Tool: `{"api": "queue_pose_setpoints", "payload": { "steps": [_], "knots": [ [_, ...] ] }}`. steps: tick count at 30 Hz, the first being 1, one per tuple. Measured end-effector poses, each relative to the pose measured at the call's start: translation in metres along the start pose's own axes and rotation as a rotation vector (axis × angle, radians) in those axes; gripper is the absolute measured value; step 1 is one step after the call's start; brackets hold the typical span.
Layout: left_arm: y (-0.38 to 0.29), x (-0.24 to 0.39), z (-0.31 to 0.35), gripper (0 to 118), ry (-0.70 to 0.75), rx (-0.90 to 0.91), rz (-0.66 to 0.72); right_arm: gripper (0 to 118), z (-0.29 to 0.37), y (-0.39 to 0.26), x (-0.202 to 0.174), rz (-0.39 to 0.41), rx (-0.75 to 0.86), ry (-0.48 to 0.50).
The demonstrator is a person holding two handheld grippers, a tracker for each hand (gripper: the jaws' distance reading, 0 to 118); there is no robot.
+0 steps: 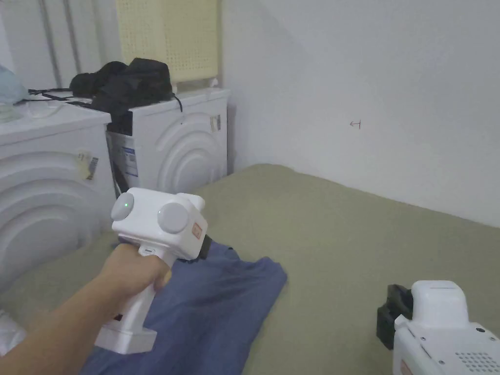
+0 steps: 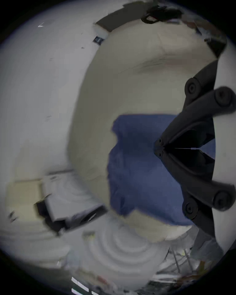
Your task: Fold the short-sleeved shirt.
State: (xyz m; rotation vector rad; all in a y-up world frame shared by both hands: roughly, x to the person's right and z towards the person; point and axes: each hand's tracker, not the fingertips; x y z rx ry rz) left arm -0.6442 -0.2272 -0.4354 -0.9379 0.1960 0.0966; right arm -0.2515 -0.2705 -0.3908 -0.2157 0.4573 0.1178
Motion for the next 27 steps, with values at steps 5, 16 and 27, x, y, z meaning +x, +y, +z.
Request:
{"api": "queue_pose_setpoints", "payload": {
  "steps": [5,16,27],
  "knots": [
    [0.023,0.016,-0.086,1,-0.098,-0.243,-0.002,9,-0.028,-0.019,0.013,0.022,-0.032,-0.001],
    [0.001,0.015,-0.177,77,-0.105,-0.393,0.105,10,-0.056,-0.046,0.033,-0.046,-0.098,-0.012],
    [0.008,0.027,-0.142,1,-0.134,-0.215,0.118,10,-0.033,-0.056,0.051,-0.014,-0.105,-0.031]
  ]
}}
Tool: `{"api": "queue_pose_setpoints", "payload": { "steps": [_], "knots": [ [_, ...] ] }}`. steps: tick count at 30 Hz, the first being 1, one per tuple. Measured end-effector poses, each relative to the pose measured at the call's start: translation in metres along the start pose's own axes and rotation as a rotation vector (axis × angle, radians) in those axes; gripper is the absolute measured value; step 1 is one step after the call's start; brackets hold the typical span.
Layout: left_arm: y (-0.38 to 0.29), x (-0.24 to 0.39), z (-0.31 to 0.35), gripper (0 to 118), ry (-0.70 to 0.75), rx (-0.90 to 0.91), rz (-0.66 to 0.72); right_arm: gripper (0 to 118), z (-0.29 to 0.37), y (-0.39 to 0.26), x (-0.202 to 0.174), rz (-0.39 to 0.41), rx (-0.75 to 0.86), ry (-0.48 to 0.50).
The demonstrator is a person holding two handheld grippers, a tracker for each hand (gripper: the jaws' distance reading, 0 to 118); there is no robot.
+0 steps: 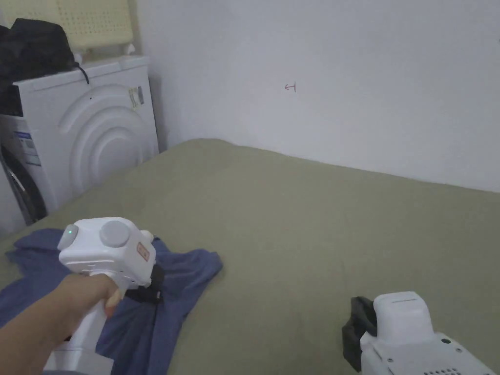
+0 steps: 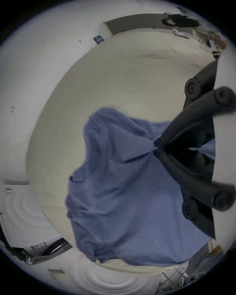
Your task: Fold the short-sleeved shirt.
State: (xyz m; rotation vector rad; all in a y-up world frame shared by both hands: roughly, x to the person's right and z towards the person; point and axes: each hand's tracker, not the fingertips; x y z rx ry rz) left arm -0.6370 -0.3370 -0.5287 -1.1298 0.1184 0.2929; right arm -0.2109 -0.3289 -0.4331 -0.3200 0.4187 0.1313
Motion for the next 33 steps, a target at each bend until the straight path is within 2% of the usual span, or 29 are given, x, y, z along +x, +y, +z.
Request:
{"api": "queue_pose_setpoints", "payload": {
  "steps": [3,7,11,20,27,33],
  "knots": [
    [0.007,0.031,0.019,1,0.048,0.035,-0.103,10,0.009,-0.003,0.023,-0.034,-0.016,-0.049],
    [0.019,0.074,0.044,1,-0.03,0.066,-0.135,10,0.027,-0.006,0.06,-0.08,-0.013,-0.149],
    [0.011,0.162,0.074,1,-0.083,0.092,-0.283,10,0.056,-0.004,0.104,-0.097,-0.003,-0.241],
    [-0.01,0.37,0.104,1,-0.351,0.109,-0.569,10,0.146,-0.007,0.204,-0.116,0.013,-0.482],
    [-0.069,0.524,0.109,1,-0.541,0.045,-0.772,10,0.215,-0.028,0.262,-0.149,-0.008,-0.643],
    [-0.133,0.605,0.084,1,-0.653,-0.077,-0.877,10,0.257,-0.049,0.293,-0.167,-0.05,-0.732]
  ]
}}
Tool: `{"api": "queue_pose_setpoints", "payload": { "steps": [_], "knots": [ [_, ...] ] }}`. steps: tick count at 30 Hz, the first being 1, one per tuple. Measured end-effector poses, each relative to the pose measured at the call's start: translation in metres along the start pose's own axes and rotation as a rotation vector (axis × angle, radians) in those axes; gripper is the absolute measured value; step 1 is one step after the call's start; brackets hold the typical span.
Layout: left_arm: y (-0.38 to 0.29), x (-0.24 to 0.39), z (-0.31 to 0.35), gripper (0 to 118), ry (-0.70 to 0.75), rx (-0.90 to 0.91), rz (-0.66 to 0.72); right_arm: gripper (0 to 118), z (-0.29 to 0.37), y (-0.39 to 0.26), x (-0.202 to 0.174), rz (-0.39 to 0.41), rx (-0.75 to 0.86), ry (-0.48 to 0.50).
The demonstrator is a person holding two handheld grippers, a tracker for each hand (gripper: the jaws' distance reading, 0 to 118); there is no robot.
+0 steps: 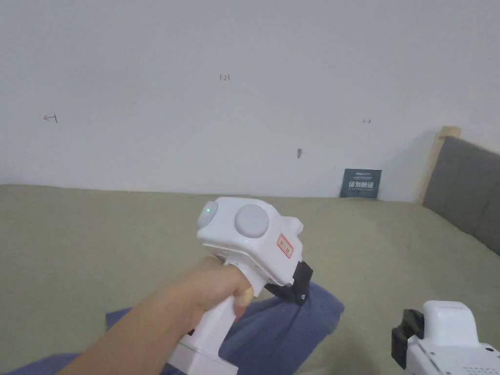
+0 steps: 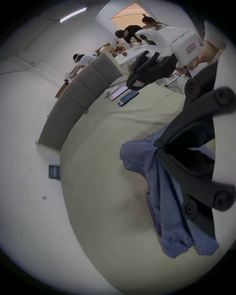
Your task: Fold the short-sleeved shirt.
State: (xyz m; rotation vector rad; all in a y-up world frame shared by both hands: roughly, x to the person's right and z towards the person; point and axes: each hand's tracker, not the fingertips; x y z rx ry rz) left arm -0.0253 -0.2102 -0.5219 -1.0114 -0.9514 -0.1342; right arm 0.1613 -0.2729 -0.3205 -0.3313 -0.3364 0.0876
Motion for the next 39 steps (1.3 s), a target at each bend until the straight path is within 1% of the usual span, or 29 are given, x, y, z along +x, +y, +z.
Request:
{"api": "queue_pose_setpoints", "payload": {
  "steps": [5,9,10,11,12,13,14,15,17,19,20,21,24,25,26,27,30,32,35,36,39],
  "knots": [
    [-0.024,0.022,-0.054,1,-0.054,-0.086,-0.014,10,0.004,-0.009,0.019,-0.001,-0.018,-0.043],
    [-0.042,0.021,-0.078,1,-0.084,-0.124,0.045,10,0.005,-0.013,0.021,-0.01,-0.03,-0.055],
    [-0.043,0.019,-0.081,6,-0.079,-0.121,0.056,10,0.005,-0.014,0.021,-0.014,-0.03,-0.052],
    [-0.043,0.017,-0.079,20,-0.075,-0.115,0.075,10,0.005,-0.014,0.02,-0.017,-0.028,-0.049],
    [-0.042,0.013,-0.073,53,-0.07,-0.102,0.113,10,0.006,-0.013,0.018,-0.018,-0.029,-0.043],
    [-0.04,0.009,-0.067,100,-0.071,-0.089,0.149,10,0.006,-0.012,0.017,-0.021,-0.03,-0.023],
    [-0.038,0.004,-0.055,117,-0.081,-0.074,0.177,10,0.008,-0.01,0.015,-0.025,-0.031,-0.005],
    [-0.036,-0.001,-0.035,117,-0.102,-0.03,0.199,10,0.009,-0.008,0.012,-0.022,-0.026,-0.004],
    [-0.036,-0.014,0.005,109,-0.124,0.067,0.209,10,0.01,-0.005,0.006,-0.015,-0.017,0.009],
    [-0.044,-0.026,0.048,103,-0.041,0.146,0.214,10,0.011,0.0,0.001,-0.014,-0.007,0.024],
    [-0.054,-0.033,0.07,98,0.014,0.196,0.205,10,0.011,0.002,-0.003,-0.017,-0.001,0.035],
    [-0.068,-0.04,0.09,88,0.075,0.244,0.199,10,0.012,0.004,-0.006,-0.019,0.003,0.044],
    [-0.119,-0.056,0.141,20,0.295,0.37,0.199,10,0.01,0.009,-0.017,-0.021,0.006,0.072],
    [-0.136,-0.062,0.151,8,0.361,0.388,0.205,10,0.01,0.01,-0.02,-0.02,0.007,0.079],
    [-0.157,-0.071,0.162,6,0.421,0.417,0.239,10,0.01,0.011,-0.023,-0.017,0.01,0.09],
    [-0.179,-0.08,0.174,0,0.439,0.446,0.279,10,0.009,0.012,-0.026,-0.016,0.011,0.1],
    [-0.24,-0.106,0.206,0,0.432,0.52,0.444,10,0.005,0.011,-0.033,-0.01,0.01,0.128],
    [-0.267,-0.119,0.219,0,0.458,0.513,0.507,10,0.003,0.01,-0.038,-0.001,0.004,0.134],
    [-0.294,-0.138,0.229,0,0.514,0.475,0.546,10,0.001,0.007,-0.041,0.015,-0.009,0.14],
    [-0.299,-0.144,0.23,0,0.521,0.457,0.539,10,0.0,0.005,-0.042,0.021,-0.012,0.14],
    [-0.295,-0.163,0.225,0,0.535,0.423,0.557,10,0.0,0.003,-0.042,0.035,-0.024,0.138]
  ]
}}
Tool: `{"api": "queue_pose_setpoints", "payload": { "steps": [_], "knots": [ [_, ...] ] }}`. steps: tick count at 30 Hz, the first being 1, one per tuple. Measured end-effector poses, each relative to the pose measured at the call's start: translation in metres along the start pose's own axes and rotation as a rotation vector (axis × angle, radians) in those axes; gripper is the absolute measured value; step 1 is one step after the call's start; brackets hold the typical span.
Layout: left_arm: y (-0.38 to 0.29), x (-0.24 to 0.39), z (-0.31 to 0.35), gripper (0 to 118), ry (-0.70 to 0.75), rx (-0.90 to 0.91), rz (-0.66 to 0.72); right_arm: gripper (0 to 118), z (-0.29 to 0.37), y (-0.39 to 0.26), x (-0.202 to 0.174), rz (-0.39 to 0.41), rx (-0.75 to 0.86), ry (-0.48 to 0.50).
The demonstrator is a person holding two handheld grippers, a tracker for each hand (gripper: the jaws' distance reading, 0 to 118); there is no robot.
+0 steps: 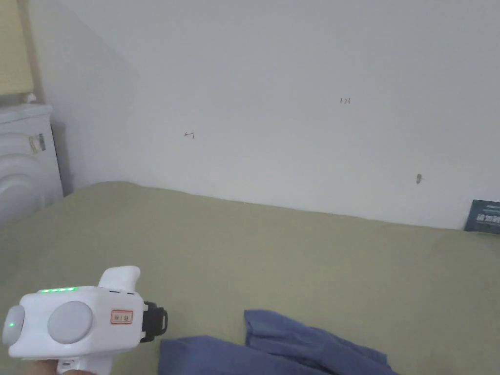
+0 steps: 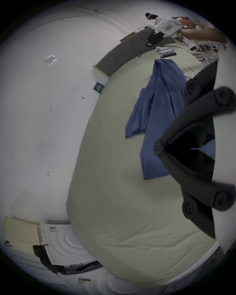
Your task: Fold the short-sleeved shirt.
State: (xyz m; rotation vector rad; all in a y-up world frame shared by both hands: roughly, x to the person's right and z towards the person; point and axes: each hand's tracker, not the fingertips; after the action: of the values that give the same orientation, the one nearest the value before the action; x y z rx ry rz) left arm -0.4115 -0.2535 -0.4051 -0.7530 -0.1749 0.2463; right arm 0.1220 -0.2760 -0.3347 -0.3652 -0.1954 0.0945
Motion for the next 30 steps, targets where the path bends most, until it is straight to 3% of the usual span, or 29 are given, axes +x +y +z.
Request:
{"api": "queue_pose_setpoints", "payload": {
  "steps": [10,11,12,13,14,15,18,22,26,27,28,29,30],
  "knots": [
    [0.049,-0.025,-0.116,0,0.08,-0.307,0.058,10,-0.014,-0.006,0.003,0.05,-0.018,-0.02],
    [0.053,-0.027,-0.128,7,0.089,-0.329,0.067,10,-0.017,-0.007,0.003,0.054,-0.019,-0.022],
    [0.056,-0.029,-0.142,33,0.103,-0.368,0.086,10,-0.019,-0.007,0.004,0.056,-0.021,-0.02],
    [0.057,-0.031,-0.151,89,0.116,-0.393,0.109,10,-0.021,-0.007,0.004,0.056,-0.023,-0.02],
    [0.057,-0.033,-0.162,118,0.132,-0.423,0.118,10,-0.024,-0.007,0.004,0.055,-0.026,-0.022],
    [0.056,-0.034,-0.173,118,0.137,-0.459,0.115,10,-0.025,-0.006,0.004,0.057,-0.025,-0.024],
    [0.049,-0.034,-0.194,99,0.138,-0.457,0.11,10,-0.029,-0.007,0.006,0.058,-0.024,-0.029],
    [0.035,-0.035,-0.218,93,0.136,-0.551,0.112,10,-0.032,-0.009,0.006,0.062,-0.035,-0.03],
    [0.03,-0.025,-0.218,82,0.209,-0.542,-0.012,10,-0.032,-0.012,0.009,0.072,-0.054,-0.022],
    [0.033,-0.021,-0.214,61,0.262,-0.525,-0.059,10,-0.032,-0.013,0.01,0.077,-0.063,-0.023],
    [0.035,-0.021,-0.209,16,0.235,-0.493,-0.083,10,-0.033,-0.013,0.012,0.08,-0.083,-0.019],
    [0.037,-0.024,-0.205,3,0.129,-0.483,-0.034,10,-0.034,-0.013,0.015,0.074,-0.108,-0.012],
    [0.037,-0.024,-0.201,3,0.1,-0.491,0.026,10,-0.034,-0.014,0.018,0.059,-0.129,0.005]
  ]
}}
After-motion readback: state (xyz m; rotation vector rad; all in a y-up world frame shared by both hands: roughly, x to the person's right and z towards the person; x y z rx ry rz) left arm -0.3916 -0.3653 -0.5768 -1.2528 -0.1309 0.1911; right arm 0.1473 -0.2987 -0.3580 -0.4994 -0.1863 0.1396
